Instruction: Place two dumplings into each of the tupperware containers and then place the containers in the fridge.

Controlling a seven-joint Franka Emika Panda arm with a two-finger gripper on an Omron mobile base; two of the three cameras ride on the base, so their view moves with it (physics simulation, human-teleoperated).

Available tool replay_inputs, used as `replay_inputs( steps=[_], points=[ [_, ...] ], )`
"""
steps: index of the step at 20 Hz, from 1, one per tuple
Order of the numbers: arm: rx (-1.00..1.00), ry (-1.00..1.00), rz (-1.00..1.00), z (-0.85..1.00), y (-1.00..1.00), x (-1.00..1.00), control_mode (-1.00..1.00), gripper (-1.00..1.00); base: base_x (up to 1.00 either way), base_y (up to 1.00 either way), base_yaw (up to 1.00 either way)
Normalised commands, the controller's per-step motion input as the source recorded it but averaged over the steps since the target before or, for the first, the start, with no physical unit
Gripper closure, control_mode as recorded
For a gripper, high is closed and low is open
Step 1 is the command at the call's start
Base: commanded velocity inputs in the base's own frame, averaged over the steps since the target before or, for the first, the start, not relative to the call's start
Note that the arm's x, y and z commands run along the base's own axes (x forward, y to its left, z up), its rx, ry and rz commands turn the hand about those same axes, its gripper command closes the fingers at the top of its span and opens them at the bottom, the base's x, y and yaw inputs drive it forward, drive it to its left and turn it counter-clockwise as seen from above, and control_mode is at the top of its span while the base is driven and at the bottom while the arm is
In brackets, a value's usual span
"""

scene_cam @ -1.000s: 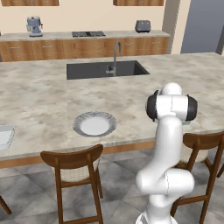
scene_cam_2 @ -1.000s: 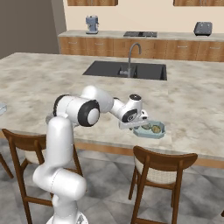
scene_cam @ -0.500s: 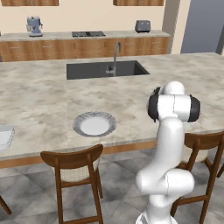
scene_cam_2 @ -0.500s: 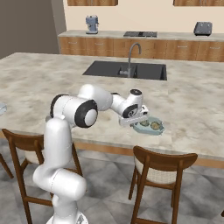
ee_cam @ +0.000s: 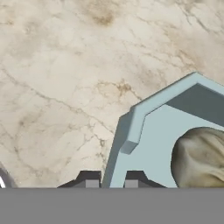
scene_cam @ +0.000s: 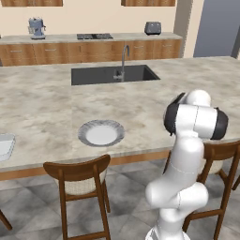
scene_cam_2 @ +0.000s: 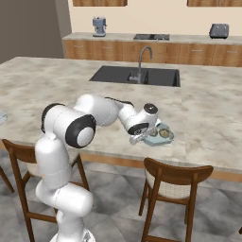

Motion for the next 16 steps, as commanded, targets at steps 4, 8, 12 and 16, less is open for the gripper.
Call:
replay_inputs(
  steps=[4, 8, 12, 16],
  points=[
    [-0.14, 0.03, 0.34, 0.51, 0.06, -0.43, -1.0, 1.0, 0.0, 0.0, 0.0],
    [-0.09, 0.04, 0.4, 0.76, 0.35, -0.2, -1.0, 1.0, 0.0, 0.0, 0.0],
    [-0.12, 0.12, 0.36, 0.65, 0.57, -0.24, -1.0, 1.0, 0.0, 0.0, 0.0],
    [-0.21, 0.01, 0.28, 0.55, 0.8, -0.31, -1.0, 1.0, 0.0, 0.0, 0.0]
  ],
)
